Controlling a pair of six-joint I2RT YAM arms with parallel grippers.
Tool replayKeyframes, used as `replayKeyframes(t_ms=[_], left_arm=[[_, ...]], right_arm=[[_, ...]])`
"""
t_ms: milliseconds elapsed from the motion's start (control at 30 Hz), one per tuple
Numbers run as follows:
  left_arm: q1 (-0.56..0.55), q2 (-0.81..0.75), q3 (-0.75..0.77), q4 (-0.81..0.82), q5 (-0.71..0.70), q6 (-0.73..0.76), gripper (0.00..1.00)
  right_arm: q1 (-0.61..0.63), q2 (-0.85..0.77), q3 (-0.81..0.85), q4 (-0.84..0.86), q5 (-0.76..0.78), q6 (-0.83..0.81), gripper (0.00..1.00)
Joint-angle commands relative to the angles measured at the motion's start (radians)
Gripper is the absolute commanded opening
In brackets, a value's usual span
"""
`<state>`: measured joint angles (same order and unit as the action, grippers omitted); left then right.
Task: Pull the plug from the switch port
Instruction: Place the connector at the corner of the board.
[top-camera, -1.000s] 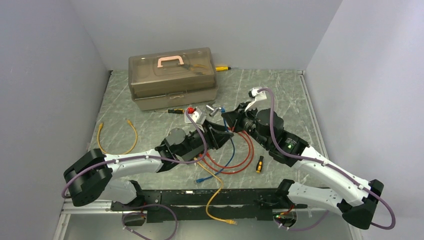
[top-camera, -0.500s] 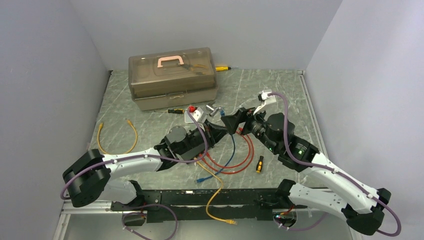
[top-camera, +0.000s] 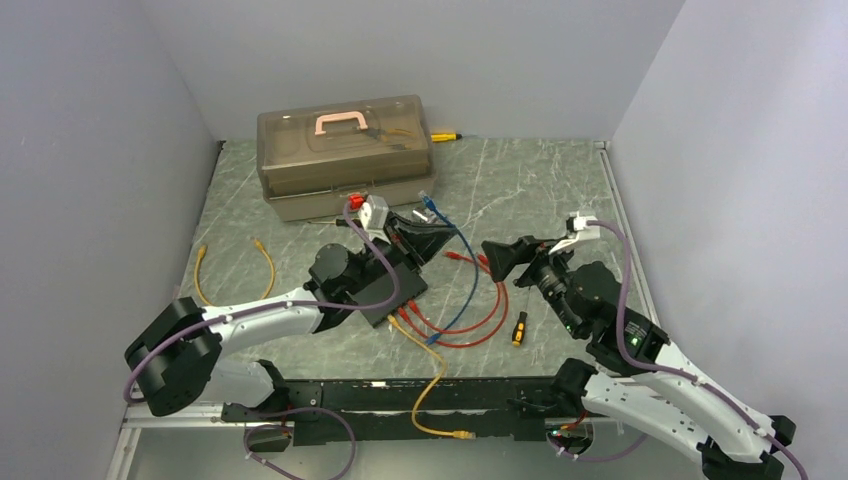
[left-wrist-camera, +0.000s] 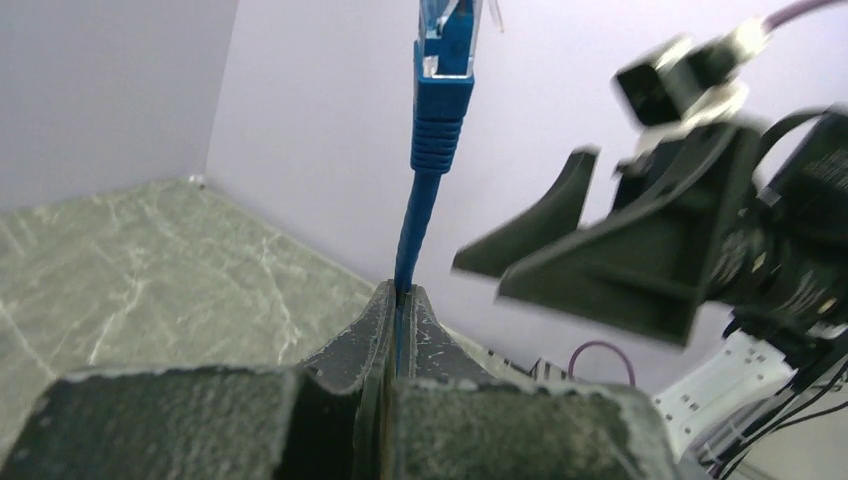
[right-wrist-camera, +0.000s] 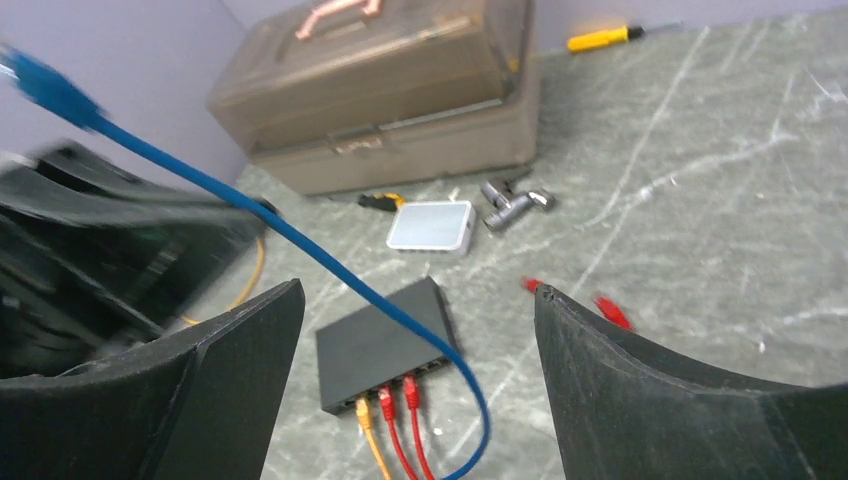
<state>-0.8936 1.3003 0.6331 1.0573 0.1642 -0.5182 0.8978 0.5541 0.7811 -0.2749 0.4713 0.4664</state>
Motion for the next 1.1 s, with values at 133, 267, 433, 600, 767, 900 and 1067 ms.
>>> replayKeyframes(t_ms=[133,267,433,600,767,900,1067], left_arm=[[0.042,0.03,0.084,0.312,0.086,-0.103,0.0],[0.048,0.024,0.087,0.312,0.098,-0.1,0.0],[0.059,-0.03,0.087,0.264,0.101,-0.047,0.0],[0.063,-0.144,0.099,0.019,0.031,0.046,0.0],[0.063,-0.37,0.207,-0.736,-0.346,0.142,0.0],[0.115,-0.512,0.27,-1.171,-0.637,0.161,0.0],[0.372,-0.554,0.281,-1.503,-0.529,0.077,0.0]], right_arm=[[-0.001,-0.034,-0.101,-0.001,0.04,0.02,0.87],[-0.001,-0.006,-0.119,-0.008,0.012,0.031,0.87],[0.0,-0.007,-0.167,0.016,-0.008,0.029,0.87],[0.0,-0.016,-0.186,0.009,-0.006,0.032,0.87],[0.0,-0.045,-0.203,0.023,-0.002,0.019,0.87],[-0.002,-0.031,-0.215,0.052,-0.02,0.007,0.87],[0.0,0.002,-0.224,0.109,-0.057,-0.008,0.87]])
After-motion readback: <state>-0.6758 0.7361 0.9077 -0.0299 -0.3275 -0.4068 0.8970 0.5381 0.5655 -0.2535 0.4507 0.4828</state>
